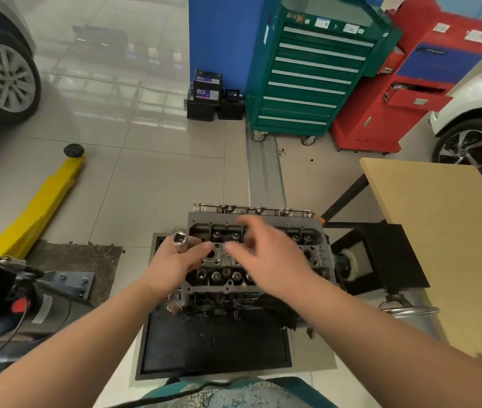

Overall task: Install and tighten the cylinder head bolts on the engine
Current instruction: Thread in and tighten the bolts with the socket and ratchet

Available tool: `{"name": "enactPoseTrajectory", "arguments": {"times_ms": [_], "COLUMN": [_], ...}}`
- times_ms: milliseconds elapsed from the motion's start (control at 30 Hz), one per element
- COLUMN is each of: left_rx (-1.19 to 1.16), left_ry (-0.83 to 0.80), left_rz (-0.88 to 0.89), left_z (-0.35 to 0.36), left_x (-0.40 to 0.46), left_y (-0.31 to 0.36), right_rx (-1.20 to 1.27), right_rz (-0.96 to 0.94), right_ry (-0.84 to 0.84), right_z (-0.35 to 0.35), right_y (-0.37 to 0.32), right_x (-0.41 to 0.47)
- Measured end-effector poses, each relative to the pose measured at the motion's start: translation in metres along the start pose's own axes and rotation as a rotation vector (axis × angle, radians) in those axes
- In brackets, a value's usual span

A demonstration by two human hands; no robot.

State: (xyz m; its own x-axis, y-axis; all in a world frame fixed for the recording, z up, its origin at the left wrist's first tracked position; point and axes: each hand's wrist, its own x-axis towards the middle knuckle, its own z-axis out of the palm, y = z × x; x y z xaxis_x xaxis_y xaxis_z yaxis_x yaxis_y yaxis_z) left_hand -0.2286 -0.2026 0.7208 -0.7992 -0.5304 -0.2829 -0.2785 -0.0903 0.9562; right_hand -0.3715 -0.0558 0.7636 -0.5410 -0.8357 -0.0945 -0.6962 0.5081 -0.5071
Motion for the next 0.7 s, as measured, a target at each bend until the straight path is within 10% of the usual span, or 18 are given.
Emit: {"name": "enactPoseTrajectory", "arguments": {"times_ms": [167,267,700], "left_rx": [0.077,0.059,0.316], "left_ry": [0.272,0.507,0.606], "left_rz": [0.025,0.039,-0.029], "left_z": [0.011,0.029,0.049], "left_x": [-0.008,-0.005,0.014], "left_y": [-0.063,-0.089,-0.093], "right_rx": [0.241,0.321,0.428], "right_rz": [0.591,0.851,0.883], "right_ry": [0.406,0.375,0.172], "right_z": [0.000,0.011,0.038], "right_y": [0.144,0.197,0.205], "right_x": [-0.021,-0.028,-0.025]}}
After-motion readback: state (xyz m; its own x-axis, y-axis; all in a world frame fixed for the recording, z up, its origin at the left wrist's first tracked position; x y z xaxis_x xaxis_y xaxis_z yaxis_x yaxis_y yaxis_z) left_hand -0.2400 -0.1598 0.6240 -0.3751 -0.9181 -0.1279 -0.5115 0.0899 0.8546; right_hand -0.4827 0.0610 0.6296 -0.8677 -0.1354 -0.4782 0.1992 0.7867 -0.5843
